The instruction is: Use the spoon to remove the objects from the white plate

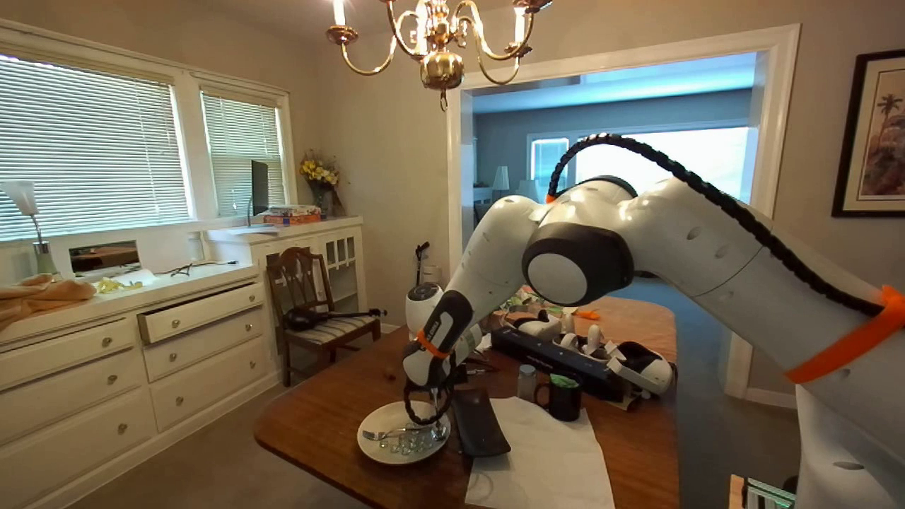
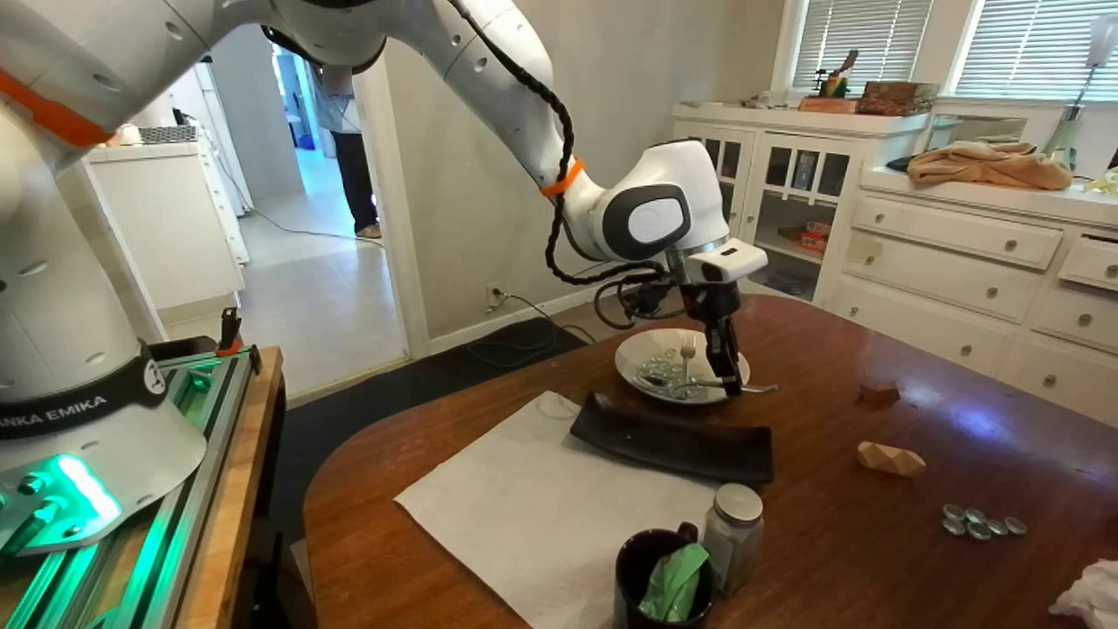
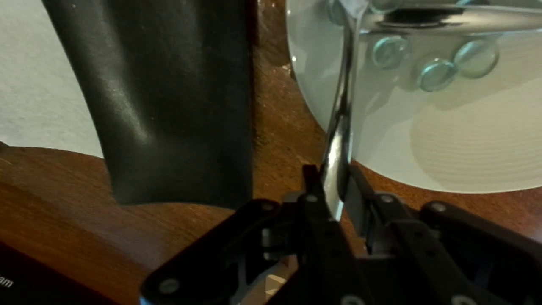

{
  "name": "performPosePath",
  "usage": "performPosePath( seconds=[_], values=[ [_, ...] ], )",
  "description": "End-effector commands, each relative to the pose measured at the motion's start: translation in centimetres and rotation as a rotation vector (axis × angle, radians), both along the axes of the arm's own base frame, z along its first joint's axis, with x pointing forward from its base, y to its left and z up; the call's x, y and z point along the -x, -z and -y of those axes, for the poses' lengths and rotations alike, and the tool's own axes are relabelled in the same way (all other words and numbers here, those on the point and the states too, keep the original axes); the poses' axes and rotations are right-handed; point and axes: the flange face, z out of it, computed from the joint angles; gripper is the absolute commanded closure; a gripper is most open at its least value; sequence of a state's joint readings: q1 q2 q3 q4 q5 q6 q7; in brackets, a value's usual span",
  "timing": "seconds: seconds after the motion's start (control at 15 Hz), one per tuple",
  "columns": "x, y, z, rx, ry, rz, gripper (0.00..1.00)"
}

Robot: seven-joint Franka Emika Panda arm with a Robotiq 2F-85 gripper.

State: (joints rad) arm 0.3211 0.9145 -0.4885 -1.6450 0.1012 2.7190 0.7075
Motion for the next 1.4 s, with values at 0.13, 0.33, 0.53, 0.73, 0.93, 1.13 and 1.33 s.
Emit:
performPosePath(
  seconds=[0.13,0.33,0.53,0.73,0.93,1.13,1.33],
  values=[
    [-2.1,-1.2,-1.8,-0.101,0.025,0.168,0.95],
    [-2.8,-3.0,-2.1,-0.153,0.031,0.309,0.95],
    [-3.0,-4.3,-2.1,-0.21,0.024,0.46,0.95],
    [-2.6,-4.4,-2.5,-0.256,0.001,0.535,0.95],
    [-2.1,-3.6,-2.0,-0.26,-0.029,0.558,0.95],
    [-1.5,-2.7,-0.5,-0.234,-0.059,0.577,0.95],
    [-1.1,-1.7,1.1,-0.19,-0.097,0.603,0.95]
  ],
)
